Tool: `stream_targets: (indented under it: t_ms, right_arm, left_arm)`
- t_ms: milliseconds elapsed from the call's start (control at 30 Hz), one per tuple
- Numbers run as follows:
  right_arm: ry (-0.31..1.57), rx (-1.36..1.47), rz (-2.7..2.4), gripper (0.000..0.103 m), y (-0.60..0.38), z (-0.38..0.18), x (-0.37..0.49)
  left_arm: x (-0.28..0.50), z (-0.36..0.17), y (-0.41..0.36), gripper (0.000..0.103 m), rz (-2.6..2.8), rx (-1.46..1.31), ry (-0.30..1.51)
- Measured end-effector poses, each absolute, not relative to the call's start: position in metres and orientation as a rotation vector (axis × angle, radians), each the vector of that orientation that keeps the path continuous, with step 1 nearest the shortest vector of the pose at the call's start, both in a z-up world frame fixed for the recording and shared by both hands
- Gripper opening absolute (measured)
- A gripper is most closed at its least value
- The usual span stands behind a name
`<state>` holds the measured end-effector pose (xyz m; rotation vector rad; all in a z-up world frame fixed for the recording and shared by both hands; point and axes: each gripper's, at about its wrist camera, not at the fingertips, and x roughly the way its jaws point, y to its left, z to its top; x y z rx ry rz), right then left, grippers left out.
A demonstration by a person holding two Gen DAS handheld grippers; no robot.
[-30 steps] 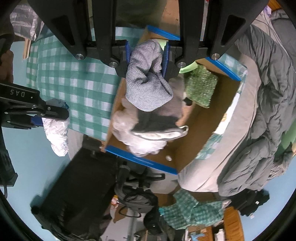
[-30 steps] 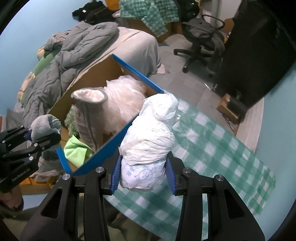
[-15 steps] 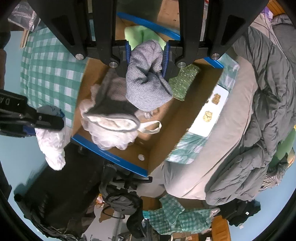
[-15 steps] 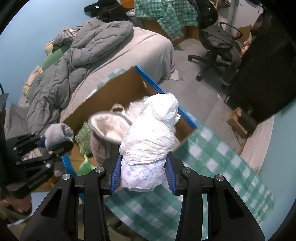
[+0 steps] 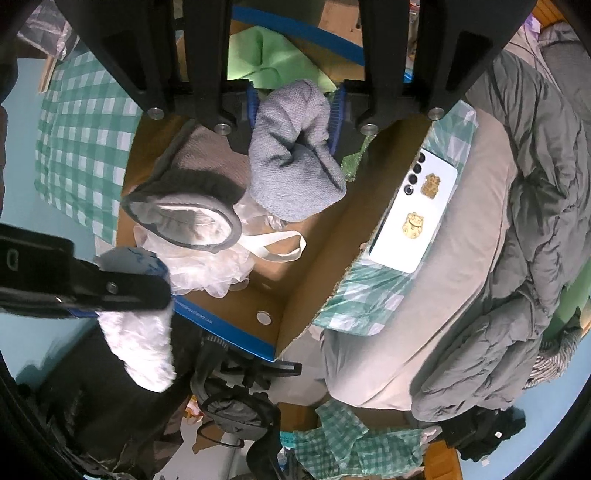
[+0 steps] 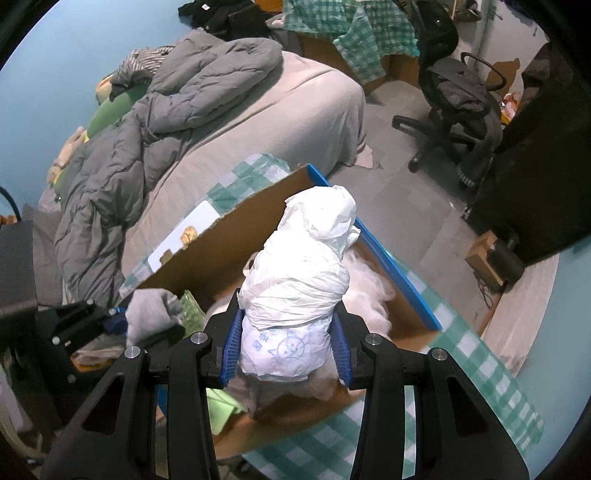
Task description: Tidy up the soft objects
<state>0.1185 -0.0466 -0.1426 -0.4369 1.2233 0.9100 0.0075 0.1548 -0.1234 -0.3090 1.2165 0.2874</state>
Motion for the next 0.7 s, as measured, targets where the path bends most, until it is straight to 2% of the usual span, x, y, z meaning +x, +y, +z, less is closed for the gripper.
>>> stream_targets:
  t_ms: [67, 167, 267, 367, 700]
  right_arm:
    - [1.230, -0.436, 0.922, 0.043, -0.040, -0.146, 0.120]
    - [1.229, -0.453, 0.921, 0.045, -0.034, -0.147, 0.122]
    - [1.200, -0.453, 0.906, 0.059, -0.033, -0.143, 0.122]
    - [1.182, -0.443, 0.906, 0.063, -0.035, -0.139, 0.123]
    - [1.180, -0.411, 0.885, 0.064, -0.058, -0.129, 0.119]
  left_arm:
    - [0.009, -0.124, 0.155, 0.037, 0.293, -0.298, 1.220]
    - [0.009, -0.123, 0.156, 0.050, 0.295, -0.294, 1.216]
    - [0.007, -0.120, 0.157, 0.066, 0.304, -0.279, 1.193]
    - [0.005, -0.119, 0.158, 0.067, 0.307, -0.280, 1.189]
    - [-0.007, -0.107, 0.149, 0.069, 0.304, -0.278, 1.183]
